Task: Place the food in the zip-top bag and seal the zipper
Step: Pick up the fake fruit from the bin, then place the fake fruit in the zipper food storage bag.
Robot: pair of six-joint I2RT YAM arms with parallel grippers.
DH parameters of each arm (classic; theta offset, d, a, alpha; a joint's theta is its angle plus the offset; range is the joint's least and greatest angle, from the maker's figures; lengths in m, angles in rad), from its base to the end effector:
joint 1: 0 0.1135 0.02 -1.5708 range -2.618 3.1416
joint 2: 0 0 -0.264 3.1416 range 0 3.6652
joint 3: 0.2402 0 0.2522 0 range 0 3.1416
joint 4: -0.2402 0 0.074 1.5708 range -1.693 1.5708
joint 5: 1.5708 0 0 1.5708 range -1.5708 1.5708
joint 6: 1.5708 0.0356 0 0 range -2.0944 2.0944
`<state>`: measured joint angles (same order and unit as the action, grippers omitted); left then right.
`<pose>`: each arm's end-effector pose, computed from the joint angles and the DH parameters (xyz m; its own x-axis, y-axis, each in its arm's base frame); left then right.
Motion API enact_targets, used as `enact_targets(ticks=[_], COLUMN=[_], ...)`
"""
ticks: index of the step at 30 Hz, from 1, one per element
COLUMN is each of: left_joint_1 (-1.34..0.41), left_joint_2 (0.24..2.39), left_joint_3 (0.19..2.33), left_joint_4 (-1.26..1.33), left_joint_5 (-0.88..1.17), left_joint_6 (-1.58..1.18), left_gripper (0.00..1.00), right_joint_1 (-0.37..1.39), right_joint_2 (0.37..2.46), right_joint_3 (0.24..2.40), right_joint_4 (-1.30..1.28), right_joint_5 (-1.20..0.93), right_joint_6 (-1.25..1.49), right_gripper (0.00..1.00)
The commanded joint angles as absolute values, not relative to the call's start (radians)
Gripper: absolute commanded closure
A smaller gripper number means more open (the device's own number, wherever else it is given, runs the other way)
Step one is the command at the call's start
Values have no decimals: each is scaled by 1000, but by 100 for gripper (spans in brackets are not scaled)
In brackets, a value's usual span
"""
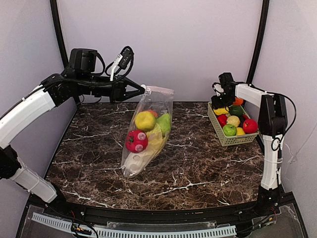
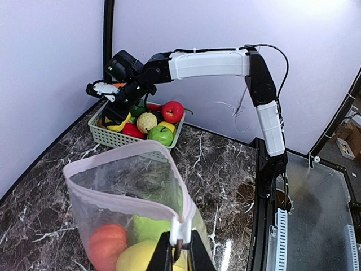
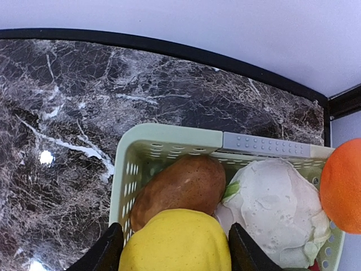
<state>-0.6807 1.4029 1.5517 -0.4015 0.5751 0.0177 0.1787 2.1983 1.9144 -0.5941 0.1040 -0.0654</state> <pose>0.2286 -0.2100 0.4435 -0.1777 0.1630 -0.9705 0.9407 0.3178 -0.1188 0.4896 0.0847 0.2320 -0.7483 -0.2012 -0.6321 -0.1608 0.9795 -0.1215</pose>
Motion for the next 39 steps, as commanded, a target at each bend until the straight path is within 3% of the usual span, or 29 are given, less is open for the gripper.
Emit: enact_targets(ticks=[1, 5, 16, 23, 29, 39], left_joint_1=[-676, -676, -677, -679, -681, -682], left_joint_2=[1422, 1406, 1342, 1315, 1318, 1318], left_joint_3=[1628, 1582, 1332, 1288, 1287, 1285], left_joint_4=[-455, -454, -324, -264, -239, -213], left_joint_5=[667, 646, 694, 693, 709, 705], left_joint_6=[86, 88, 13, -19, -41, -56], left_gripper=[99, 99, 99, 99, 99, 99], right_joint_1=[181, 182, 201, 338, 480, 673], right_joint_2=[2203, 2163, 1853, 1602, 1425, 1382], right_joint_3=[1932, 1931, 1842, 1723, 1623, 1440], right_joint_4=[-593, -594, -612, -596, -424, -185], right_joint_5=[122, 102, -96, -318, -514, -626], right_joint_6=[-54, -38, 71, 206, 395, 611], right_gripper=[50, 57, 61, 61, 60, 60])
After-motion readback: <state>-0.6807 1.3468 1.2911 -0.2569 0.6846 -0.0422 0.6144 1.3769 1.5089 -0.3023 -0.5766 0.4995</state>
